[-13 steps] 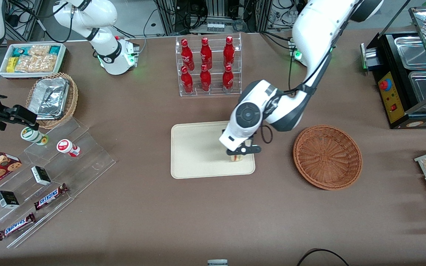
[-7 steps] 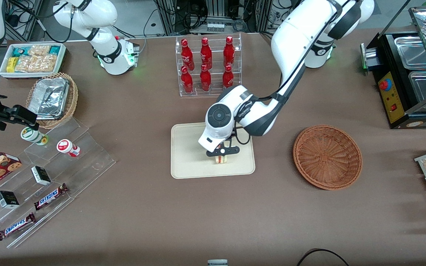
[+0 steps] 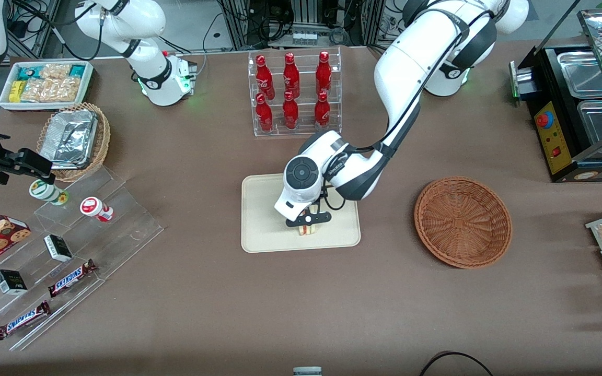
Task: Place sandwich from basket to tray
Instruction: 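Lower the sandwich onto the tray and open the left gripper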
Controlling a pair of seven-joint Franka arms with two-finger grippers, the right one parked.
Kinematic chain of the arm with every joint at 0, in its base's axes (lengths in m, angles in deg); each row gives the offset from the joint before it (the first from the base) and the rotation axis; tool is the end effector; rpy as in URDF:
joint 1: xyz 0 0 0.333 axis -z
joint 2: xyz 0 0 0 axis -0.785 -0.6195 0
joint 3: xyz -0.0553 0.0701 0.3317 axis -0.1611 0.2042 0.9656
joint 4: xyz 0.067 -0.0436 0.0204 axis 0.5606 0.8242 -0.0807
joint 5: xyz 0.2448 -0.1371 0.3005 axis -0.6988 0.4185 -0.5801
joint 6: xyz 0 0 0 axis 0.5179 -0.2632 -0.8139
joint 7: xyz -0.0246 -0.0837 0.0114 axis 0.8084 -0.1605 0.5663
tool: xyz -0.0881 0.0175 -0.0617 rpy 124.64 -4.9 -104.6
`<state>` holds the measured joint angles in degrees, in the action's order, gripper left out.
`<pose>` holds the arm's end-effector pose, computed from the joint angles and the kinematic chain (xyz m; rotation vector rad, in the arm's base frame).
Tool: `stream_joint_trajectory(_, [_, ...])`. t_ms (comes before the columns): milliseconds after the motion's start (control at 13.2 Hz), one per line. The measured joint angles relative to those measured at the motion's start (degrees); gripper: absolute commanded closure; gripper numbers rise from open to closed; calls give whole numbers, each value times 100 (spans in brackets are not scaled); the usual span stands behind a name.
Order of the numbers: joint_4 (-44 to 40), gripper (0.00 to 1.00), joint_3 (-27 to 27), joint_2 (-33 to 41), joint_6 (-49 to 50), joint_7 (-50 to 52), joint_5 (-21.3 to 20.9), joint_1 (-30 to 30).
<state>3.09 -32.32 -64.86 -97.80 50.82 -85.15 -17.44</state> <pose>0.5527 -0.5447 0.2439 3.1158 0.2248 -0.2847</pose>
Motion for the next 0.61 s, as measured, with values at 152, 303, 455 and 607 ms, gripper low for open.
stream_joint_trajectory(152, [-14, 100, 0, -1, 0, 115, 0, 1])
stream_joint_trajectory(303, [-14, 100, 0, -12, 0, 143, 0, 2])
stream_joint_trajectory(455, [-14, 31, 3, -37, 0, 147, 0, 2])
stream_joint_trajectory(607, [-18, 0, 3, -41, 0, 147, 0, 2])
